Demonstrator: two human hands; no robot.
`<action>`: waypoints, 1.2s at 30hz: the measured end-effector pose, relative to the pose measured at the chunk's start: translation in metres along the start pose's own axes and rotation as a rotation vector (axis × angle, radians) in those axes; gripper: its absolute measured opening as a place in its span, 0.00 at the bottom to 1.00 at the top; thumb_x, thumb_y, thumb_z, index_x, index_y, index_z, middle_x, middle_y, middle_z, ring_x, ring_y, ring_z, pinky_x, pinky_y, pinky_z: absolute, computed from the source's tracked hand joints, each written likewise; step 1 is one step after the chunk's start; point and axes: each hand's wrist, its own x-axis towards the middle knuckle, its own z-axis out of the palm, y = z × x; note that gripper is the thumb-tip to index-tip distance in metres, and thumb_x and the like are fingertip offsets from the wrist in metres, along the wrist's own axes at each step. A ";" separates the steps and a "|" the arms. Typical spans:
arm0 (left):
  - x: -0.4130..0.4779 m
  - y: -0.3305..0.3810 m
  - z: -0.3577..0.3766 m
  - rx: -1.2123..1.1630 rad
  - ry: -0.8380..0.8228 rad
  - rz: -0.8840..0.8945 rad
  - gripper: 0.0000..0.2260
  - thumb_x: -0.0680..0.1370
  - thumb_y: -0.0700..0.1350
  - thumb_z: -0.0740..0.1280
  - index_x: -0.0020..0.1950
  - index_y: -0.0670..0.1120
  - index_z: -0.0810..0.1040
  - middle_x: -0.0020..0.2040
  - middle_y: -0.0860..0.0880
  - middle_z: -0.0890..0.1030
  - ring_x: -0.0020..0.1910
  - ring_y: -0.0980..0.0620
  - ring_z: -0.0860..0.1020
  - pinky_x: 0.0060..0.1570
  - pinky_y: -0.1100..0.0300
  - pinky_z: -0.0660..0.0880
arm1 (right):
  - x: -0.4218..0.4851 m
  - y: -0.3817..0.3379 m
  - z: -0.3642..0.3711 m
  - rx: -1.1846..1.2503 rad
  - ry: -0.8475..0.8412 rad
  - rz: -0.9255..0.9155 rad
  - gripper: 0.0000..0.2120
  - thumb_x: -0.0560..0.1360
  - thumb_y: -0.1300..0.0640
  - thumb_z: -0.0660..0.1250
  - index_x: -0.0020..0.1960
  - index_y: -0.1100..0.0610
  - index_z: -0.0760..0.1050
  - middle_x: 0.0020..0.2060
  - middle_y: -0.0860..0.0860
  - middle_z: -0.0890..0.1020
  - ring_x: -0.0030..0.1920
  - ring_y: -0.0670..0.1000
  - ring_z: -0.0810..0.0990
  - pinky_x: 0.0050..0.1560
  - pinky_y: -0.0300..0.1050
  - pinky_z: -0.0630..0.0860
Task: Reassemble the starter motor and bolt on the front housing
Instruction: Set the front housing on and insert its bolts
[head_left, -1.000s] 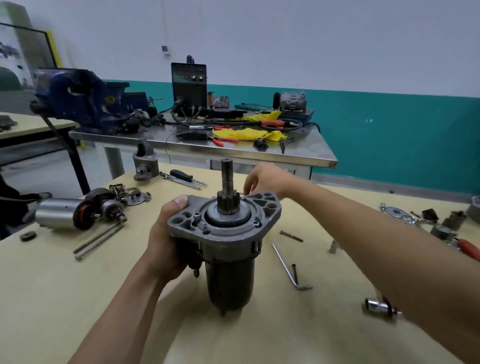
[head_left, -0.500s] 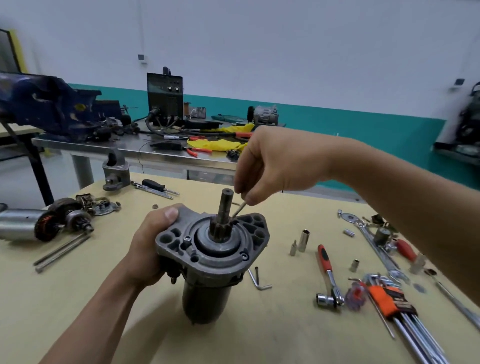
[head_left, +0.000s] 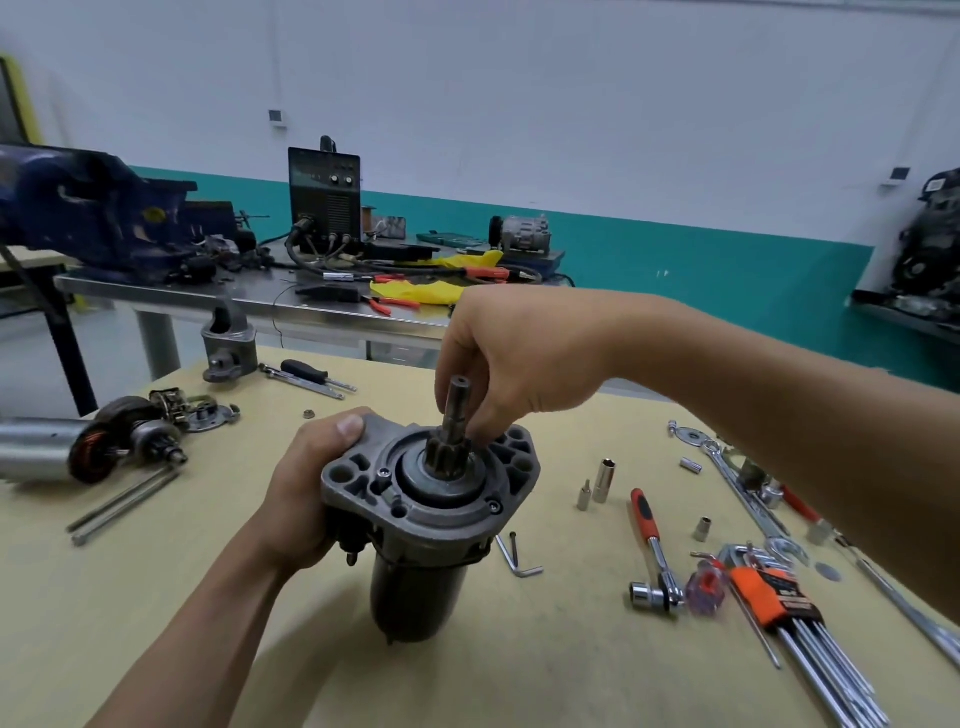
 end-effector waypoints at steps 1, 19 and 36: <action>0.000 0.000 0.000 -0.002 0.001 -0.003 0.19 0.75 0.49 0.54 0.36 0.46 0.82 0.28 0.45 0.79 0.27 0.49 0.79 0.29 0.64 0.74 | 0.000 0.001 -0.002 0.022 -0.014 0.001 0.10 0.69 0.56 0.78 0.49 0.51 0.82 0.42 0.47 0.86 0.41 0.45 0.85 0.45 0.46 0.84; 0.001 -0.003 -0.002 -0.009 -0.019 -0.009 0.23 0.76 0.50 0.51 0.36 0.48 0.84 0.29 0.48 0.81 0.27 0.51 0.81 0.29 0.68 0.75 | -0.007 0.022 0.010 0.192 0.023 -0.012 0.06 0.75 0.56 0.73 0.51 0.55 0.85 0.37 0.43 0.85 0.32 0.38 0.80 0.31 0.29 0.73; 0.001 -0.002 0.001 0.004 -0.030 -0.005 0.19 0.74 0.53 0.58 0.36 0.40 0.79 0.26 0.46 0.78 0.24 0.50 0.76 0.28 0.66 0.73 | -0.031 0.018 0.024 0.010 0.115 -0.014 0.08 0.79 0.52 0.67 0.53 0.53 0.82 0.44 0.44 0.83 0.43 0.42 0.81 0.46 0.38 0.79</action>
